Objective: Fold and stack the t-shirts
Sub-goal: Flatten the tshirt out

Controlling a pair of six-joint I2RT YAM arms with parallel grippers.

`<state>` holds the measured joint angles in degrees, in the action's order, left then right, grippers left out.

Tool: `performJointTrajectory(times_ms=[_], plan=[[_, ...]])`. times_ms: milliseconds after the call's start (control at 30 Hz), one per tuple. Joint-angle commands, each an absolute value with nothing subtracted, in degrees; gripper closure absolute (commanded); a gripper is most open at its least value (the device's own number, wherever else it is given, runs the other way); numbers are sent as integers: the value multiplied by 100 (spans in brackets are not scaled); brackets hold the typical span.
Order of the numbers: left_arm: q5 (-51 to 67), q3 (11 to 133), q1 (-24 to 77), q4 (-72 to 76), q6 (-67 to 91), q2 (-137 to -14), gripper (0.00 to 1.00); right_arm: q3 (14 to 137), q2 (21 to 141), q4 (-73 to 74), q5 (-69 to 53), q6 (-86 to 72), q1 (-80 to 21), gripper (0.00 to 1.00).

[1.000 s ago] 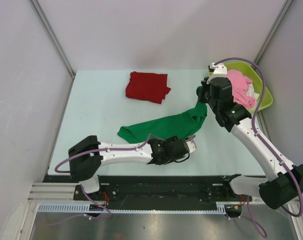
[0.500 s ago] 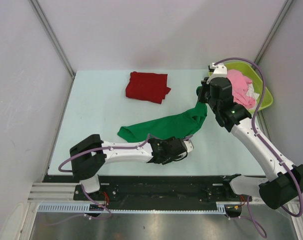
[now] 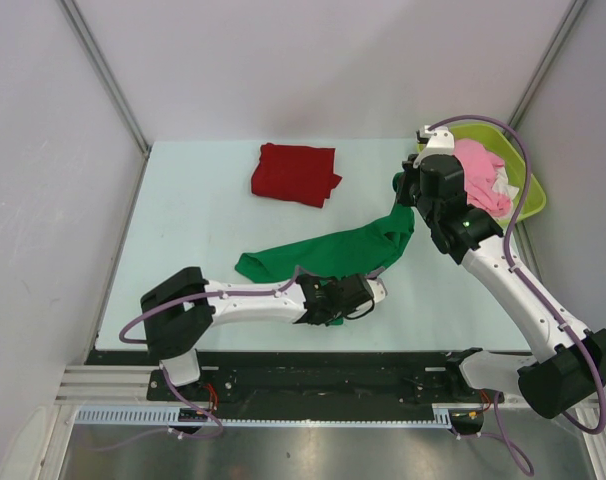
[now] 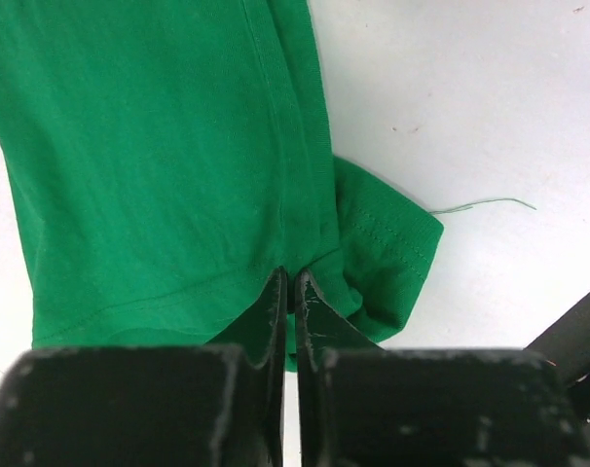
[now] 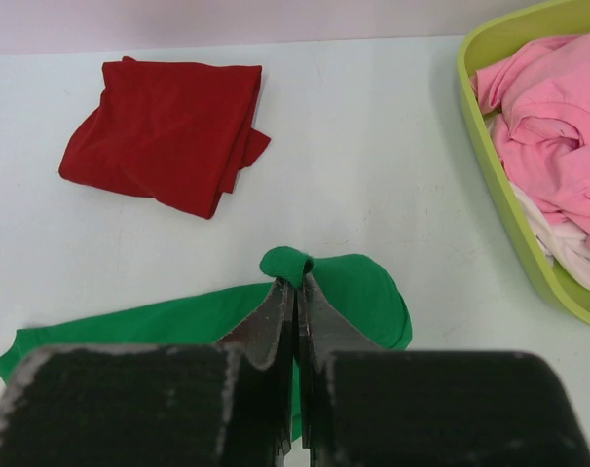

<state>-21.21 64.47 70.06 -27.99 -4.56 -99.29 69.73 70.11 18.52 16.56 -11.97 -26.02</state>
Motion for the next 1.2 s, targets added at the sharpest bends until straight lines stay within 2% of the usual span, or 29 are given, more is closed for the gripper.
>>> performJointTrajectory(times_ms=[0,233,567,800,967,1167], plan=[[-2004,6591,6961,-2751,-686,-9888,100,6979,6917,1731,1687,-1178,-2566,100],[-2162,6732,6856,-2839,-598,-8985,100,6979,6742,1705,1766,-1230,-2575,100],[-2171,7022,6048,-3049,-229,-7244,100,7084,5916,1722,2047,-1301,-2470,100],[-2663,7786,5871,-3095,-193,-5487,100,7795,4688,1662,2049,-1134,-2443,100],[-2128,8244,5871,-2445,-386,-4168,100,7936,3859,486,1100,-1142,-2443,100],[-882,8666,5871,-1453,-668,-3403,100,9772,4122,810,282,-1484,-2356,100]])
